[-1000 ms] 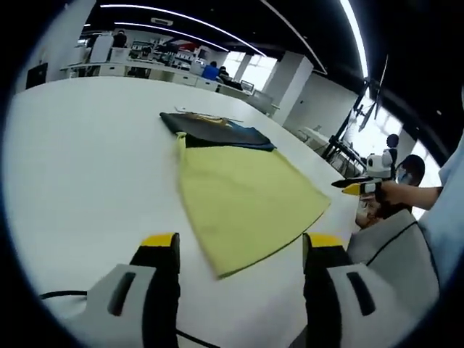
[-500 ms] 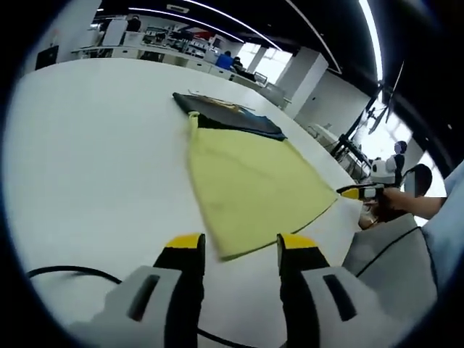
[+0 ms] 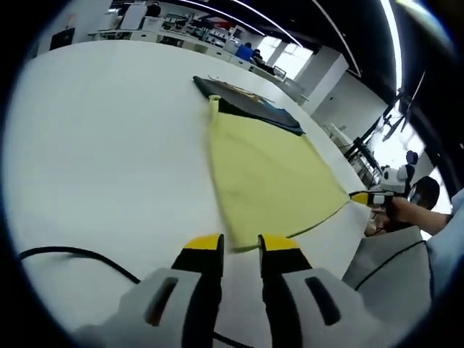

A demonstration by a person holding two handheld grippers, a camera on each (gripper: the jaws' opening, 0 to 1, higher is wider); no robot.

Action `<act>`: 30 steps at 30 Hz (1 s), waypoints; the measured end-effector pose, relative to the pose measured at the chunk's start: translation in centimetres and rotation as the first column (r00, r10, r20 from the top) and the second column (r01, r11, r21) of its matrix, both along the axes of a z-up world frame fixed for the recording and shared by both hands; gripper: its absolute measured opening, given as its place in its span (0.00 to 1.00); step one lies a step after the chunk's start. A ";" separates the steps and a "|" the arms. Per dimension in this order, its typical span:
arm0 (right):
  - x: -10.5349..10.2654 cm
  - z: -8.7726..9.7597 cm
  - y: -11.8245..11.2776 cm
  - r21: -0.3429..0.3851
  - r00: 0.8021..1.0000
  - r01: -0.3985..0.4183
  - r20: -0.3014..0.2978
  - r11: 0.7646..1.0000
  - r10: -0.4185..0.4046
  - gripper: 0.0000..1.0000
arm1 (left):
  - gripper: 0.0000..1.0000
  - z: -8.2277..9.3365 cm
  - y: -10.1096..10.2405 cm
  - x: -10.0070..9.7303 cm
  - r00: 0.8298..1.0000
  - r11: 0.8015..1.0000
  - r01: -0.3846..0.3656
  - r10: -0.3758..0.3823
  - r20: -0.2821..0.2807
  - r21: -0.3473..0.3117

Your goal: Fold the garment on the visible template until the final outline fits inside the template.

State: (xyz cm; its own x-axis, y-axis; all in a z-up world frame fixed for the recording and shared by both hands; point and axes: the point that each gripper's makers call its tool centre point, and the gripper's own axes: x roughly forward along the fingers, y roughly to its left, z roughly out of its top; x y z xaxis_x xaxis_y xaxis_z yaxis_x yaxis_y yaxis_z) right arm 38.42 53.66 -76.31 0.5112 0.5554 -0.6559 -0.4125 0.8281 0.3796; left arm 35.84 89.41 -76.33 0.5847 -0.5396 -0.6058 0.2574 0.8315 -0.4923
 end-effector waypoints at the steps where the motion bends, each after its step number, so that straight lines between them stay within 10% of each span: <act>1: -0.1 -0.1 0.0 0.011 1.000 0.009 -0.012 1.000 -0.009 0.15 | 0.11 -0.1 0.0 0.0 1.000 1.000 -0.007 0.007 -0.011 -0.010; 12: 0.1 -0.1 -0.4 0.040 0.995 0.067 -0.072 0.997 -0.064 0.00 | 0.00 -0.5 0.1 -0.1 0.997 0.999 -0.032 0.031 -0.069 -0.027; 30: -6.1 5.7 -0.5 0.173 0.987 0.094 -0.146 0.980 -0.069 0.00 | 0.00 6.1 -0.7 -6.4 0.988 0.982 0.031 -0.058 -0.145 -0.185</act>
